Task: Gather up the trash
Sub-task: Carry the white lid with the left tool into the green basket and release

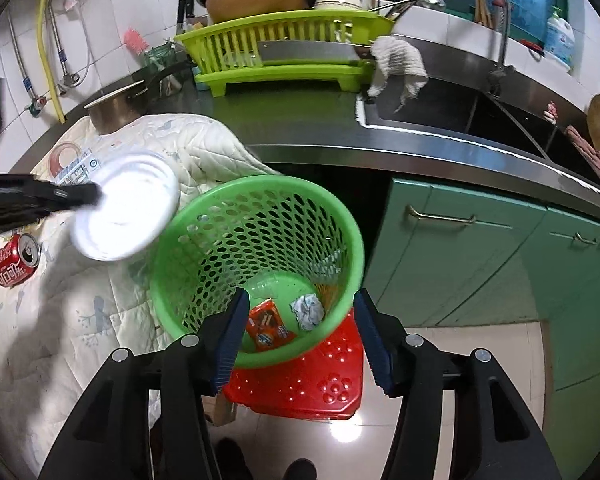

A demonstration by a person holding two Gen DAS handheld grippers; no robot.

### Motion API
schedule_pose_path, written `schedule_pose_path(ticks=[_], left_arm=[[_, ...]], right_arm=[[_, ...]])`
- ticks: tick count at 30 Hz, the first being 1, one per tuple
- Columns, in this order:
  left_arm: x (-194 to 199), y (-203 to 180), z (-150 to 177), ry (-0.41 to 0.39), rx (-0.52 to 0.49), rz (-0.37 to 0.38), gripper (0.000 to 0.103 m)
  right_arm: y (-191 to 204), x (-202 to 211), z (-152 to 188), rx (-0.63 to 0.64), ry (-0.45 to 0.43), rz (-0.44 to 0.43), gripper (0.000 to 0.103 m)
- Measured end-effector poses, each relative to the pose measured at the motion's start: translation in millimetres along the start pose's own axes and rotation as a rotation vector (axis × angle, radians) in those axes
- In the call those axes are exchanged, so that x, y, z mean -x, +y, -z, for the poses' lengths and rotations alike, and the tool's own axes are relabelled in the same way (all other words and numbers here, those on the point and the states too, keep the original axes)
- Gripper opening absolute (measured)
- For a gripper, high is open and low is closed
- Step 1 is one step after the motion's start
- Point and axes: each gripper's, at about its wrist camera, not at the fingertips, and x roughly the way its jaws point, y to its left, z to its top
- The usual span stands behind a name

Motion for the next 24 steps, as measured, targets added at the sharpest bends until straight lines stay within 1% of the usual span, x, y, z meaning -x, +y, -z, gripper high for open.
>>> schedule_pose_path(ticks=[3, 5, 7, 8, 10, 11, 12, 13, 15, 16, 18, 21, 24], left_arm=[[-28, -6, 3, 0.050, 0.017, 0.009, 0.005], [-39, -9, 3, 0.066, 0.017, 0.024, 0.006], [-48, -12, 5, 0.071, 0.015, 0.013, 0.008], [-51, -13, 6, 0.079, 0.019, 0.024, 0.009], [-54, -13, 8, 0.089, 0.022, 0.021, 0.009], [-54, -12, 9, 0.088, 0.023, 0.027, 0.014], [-52, -12, 9, 0.085, 0.022, 0.023, 0.019], [-50, -12, 9, 0.081, 0.017, 0.011, 0.022], [-41, -9, 9, 0.066, 0.018, 0.019, 0.027], [-38, -7, 7, 0.062, 0.021, 0.010, 0.029], [-30, -4, 6, 0.050, 0.028, 0.014, 0.030], [-6, 6, 3, 0.012, 0.033, -0.002, 0.034], [20, 16, 2, -0.025, 0.038, -0.025, 0.036]], right_arm=[[-6, 5, 4, -0.008, -0.001, 0.005, 0.053], [-10, 7, 5, -0.013, 0.000, 0.003, 0.053], [-12, 10, 6, -0.014, -0.003, 0.005, 0.053], [-12, 10, 6, -0.015, -0.004, 0.004, 0.053], [-13, 13, 6, -0.017, -0.012, 0.002, 0.053], [-13, 13, 5, -0.015, -0.014, 0.000, 0.053], [-12, 14, 5, -0.013, -0.016, -0.003, 0.053], [-11, 14, 4, -0.011, -0.018, -0.005, 0.053], [-8, 14, 2, -0.001, -0.020, -0.009, 0.053], [-5, 13, 0, 0.004, -0.020, -0.010, 0.053], [-1, 13, -3, 0.015, -0.024, -0.019, 0.053], [9, 15, -9, 0.037, -0.038, -0.035, 0.057], [23, 16, -16, 0.069, -0.050, -0.060, 0.057]])
